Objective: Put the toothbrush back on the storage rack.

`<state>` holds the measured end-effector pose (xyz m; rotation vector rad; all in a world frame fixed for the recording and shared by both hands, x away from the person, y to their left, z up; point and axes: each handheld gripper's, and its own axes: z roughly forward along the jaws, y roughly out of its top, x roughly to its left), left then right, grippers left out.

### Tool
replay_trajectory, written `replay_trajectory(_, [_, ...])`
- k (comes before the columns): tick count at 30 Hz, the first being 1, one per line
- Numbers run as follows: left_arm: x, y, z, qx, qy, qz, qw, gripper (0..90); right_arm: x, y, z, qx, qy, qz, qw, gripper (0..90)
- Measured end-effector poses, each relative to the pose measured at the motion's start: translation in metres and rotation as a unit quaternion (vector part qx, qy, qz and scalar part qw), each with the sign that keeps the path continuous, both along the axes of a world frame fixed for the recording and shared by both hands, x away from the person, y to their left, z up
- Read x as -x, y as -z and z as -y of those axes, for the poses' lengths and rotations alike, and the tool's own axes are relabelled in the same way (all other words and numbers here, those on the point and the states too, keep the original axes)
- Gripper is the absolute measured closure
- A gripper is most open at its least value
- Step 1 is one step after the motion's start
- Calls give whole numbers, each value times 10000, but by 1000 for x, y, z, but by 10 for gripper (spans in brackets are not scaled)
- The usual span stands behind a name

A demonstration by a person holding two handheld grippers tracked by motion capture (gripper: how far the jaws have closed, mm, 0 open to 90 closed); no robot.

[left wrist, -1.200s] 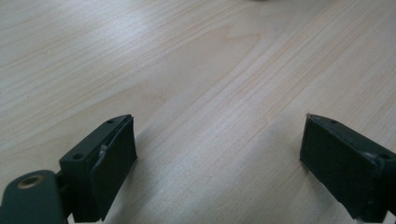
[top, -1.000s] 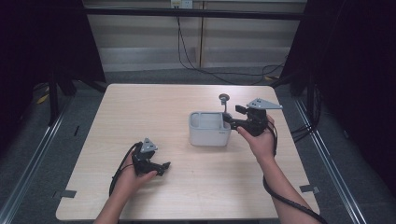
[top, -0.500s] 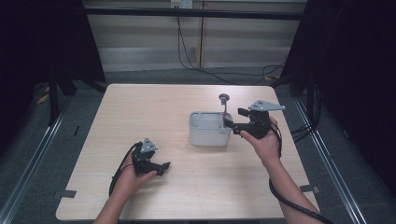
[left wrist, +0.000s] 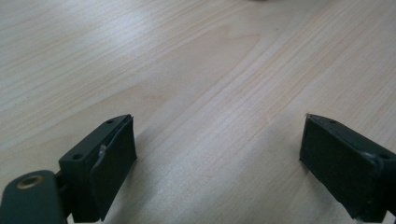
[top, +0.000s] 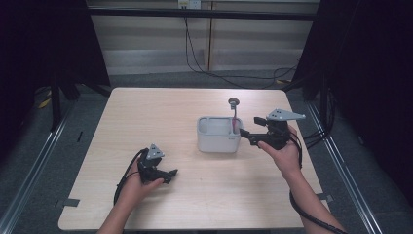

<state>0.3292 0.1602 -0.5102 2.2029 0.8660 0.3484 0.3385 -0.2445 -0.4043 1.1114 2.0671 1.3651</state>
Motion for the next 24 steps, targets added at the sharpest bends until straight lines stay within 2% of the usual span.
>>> replay_trajectory(9, [0, 0, 0, -5, 0, -4, 10000, 103, 8, 9, 12, 47, 45, -85, 9999, 218])
replay_trajectory(24, [0, 0, 0, -6, 0, -3, 10000, 103, 16, 30, 17, 99, -40, -249, 9996, 207])
